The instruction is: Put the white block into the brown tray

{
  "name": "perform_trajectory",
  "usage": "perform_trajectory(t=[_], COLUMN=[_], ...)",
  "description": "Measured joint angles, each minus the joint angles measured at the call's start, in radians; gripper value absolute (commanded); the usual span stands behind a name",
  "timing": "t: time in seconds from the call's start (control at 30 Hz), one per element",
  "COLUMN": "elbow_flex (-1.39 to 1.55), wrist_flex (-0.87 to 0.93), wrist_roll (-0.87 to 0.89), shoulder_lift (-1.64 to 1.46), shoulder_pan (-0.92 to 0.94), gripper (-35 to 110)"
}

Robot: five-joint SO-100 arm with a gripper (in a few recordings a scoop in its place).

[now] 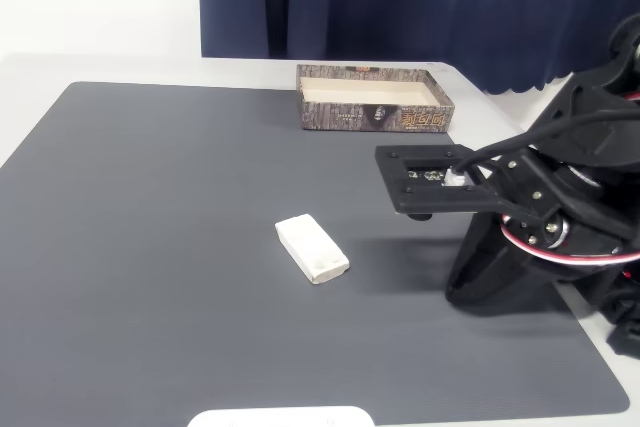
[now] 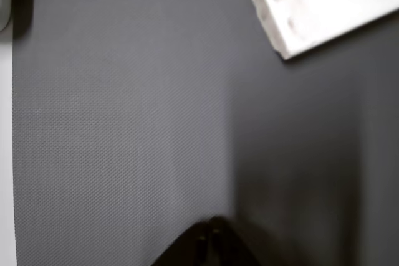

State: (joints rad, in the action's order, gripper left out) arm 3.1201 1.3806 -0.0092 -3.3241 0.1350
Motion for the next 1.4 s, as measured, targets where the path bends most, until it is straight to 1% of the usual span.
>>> perform_trajectory(t=[0.17,0.27,0.7,1.13,1.4], elbow_flex=[0.0,-0.009,-0.319,-0.799,-0.919], wrist_flex=[-0.009,-0.094,-0.276,-0.291,-0.291], wrist_roll=[0.032,0.051,0.072,0.095,0.038], shoulder_lift=[0.0,0.029,0.5,1.106,1.289], shoulder_pan=[-0.014,-0.015,-0.017,0.061,0.146], gripper=[0,0,0,0,0])
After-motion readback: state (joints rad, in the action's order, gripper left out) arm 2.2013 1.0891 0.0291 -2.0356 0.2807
